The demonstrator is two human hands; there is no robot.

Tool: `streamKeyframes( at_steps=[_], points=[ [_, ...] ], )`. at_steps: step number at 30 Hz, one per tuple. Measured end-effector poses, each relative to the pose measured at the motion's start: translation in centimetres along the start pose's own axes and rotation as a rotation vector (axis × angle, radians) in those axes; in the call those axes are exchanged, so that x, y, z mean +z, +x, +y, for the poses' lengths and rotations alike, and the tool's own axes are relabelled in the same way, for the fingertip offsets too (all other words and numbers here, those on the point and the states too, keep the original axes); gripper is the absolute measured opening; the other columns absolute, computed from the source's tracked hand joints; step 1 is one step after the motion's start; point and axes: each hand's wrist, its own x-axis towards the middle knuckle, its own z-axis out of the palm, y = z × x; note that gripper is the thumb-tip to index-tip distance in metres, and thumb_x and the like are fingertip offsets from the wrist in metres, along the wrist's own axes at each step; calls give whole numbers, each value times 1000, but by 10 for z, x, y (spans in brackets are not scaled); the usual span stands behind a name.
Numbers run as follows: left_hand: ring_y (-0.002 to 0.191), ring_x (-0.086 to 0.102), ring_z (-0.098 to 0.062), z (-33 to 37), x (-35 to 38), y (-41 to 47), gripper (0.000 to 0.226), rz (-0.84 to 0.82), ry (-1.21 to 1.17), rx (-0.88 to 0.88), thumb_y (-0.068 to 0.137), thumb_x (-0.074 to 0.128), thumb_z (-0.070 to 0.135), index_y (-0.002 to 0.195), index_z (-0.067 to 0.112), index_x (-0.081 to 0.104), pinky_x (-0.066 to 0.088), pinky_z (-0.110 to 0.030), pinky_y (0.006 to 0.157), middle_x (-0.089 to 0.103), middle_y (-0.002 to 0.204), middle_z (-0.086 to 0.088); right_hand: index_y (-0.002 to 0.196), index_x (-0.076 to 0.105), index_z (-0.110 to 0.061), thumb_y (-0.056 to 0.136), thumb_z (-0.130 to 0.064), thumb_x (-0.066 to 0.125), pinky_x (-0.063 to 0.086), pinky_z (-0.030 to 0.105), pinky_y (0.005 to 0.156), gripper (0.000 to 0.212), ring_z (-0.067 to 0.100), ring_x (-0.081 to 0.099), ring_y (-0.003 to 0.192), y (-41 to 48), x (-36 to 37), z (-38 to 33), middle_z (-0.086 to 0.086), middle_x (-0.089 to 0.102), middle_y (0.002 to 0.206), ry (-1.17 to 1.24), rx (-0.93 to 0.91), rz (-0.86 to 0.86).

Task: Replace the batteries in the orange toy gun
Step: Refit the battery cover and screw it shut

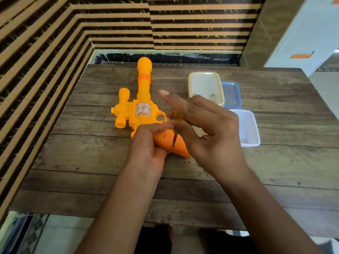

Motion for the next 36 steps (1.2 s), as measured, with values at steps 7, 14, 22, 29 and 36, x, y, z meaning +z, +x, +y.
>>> streamKeyframes(
  at_steps=[7,14,22,29,36],
  points=[
    [104,73,-29,1,0,5,21,89,-47,-29,90,58,-6,101,9,67,58,-51,91,75,94,-12,127,70,-2,99,6,62,61,46,90,30,17,76,106,-3,-13,7,6,77,114,204,121,-23],
    [96,72,-28,2,-2,9,28,84,-23,-15,88,58,-5,113,2,69,56,-53,95,75,89,-12,106,76,-1,90,0,81,60,49,70,17,27,76,84,-1,-16,8,9,75,88,190,120,-8],
    [82,69,-23,0,0,1,17,61,-38,-11,92,56,-2,88,10,67,56,-47,89,73,76,-7,113,76,-1,95,-4,75,53,29,80,18,17,67,93,-1,-4,5,5,67,100,102,75,17],
    [70,70,-18,0,1,3,26,52,-6,-13,92,55,-2,77,11,71,56,-42,85,72,61,-2,127,71,-4,87,-3,82,52,38,71,42,23,59,80,2,-2,6,15,57,85,118,94,101],
    [100,70,-27,2,0,3,17,76,-58,-38,90,58,-5,91,9,68,56,-50,92,74,79,-8,115,74,0,96,6,67,56,37,88,21,22,70,106,1,-8,6,10,70,108,237,75,-6]
  ],
)
